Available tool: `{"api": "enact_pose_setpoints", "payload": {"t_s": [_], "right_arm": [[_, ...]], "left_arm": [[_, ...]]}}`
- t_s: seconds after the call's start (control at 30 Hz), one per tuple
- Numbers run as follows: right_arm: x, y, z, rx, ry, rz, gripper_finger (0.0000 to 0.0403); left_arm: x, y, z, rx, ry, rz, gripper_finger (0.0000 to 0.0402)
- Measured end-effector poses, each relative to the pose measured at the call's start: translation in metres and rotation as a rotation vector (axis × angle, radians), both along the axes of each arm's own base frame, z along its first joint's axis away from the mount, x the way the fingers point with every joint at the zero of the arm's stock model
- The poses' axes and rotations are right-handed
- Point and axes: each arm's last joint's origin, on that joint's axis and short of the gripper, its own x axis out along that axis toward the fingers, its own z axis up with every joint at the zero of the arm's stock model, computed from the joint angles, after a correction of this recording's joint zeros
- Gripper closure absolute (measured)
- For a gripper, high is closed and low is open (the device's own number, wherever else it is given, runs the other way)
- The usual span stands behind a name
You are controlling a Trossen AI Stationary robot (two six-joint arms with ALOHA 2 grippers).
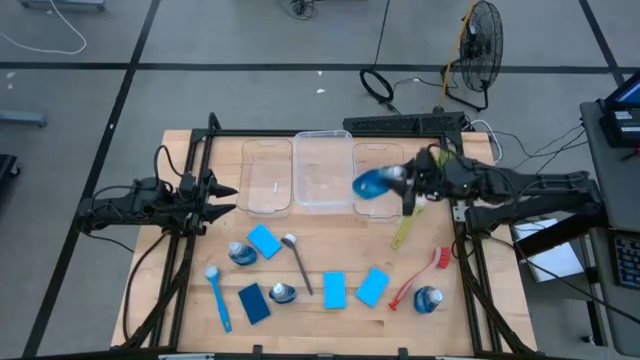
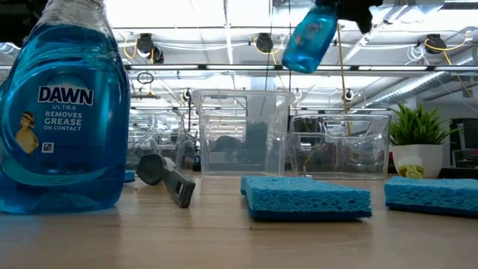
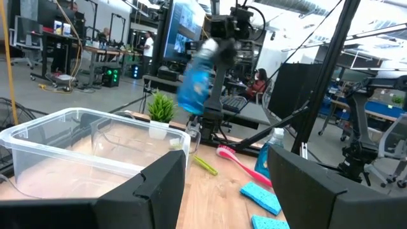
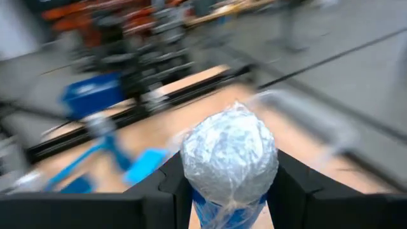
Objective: Pick & Place Kitchen Sink Supplies
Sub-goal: Put the blue dishwashing liquid bottle into the right transparent bin
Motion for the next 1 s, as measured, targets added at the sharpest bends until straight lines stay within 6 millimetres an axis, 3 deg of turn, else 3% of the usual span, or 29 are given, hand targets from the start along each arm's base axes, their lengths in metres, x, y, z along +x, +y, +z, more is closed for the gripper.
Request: {"api": "enact_pose_setpoints", "payload": {"t_s": [0.27,1.0], "right_arm": [[-0.013,-0.022,0.001,-0.113,0.041,-0.395,0.0267],[0.023,-0.09,-0.065,0.061,0.427,-0.561,0.0267]], "left_arm": [[0.0,0.0,0.0,0.0,-0.001,0.001,0.0176],[0.0,0.0,0.0,0.006,-0.001,0.002,0.0176]]}}
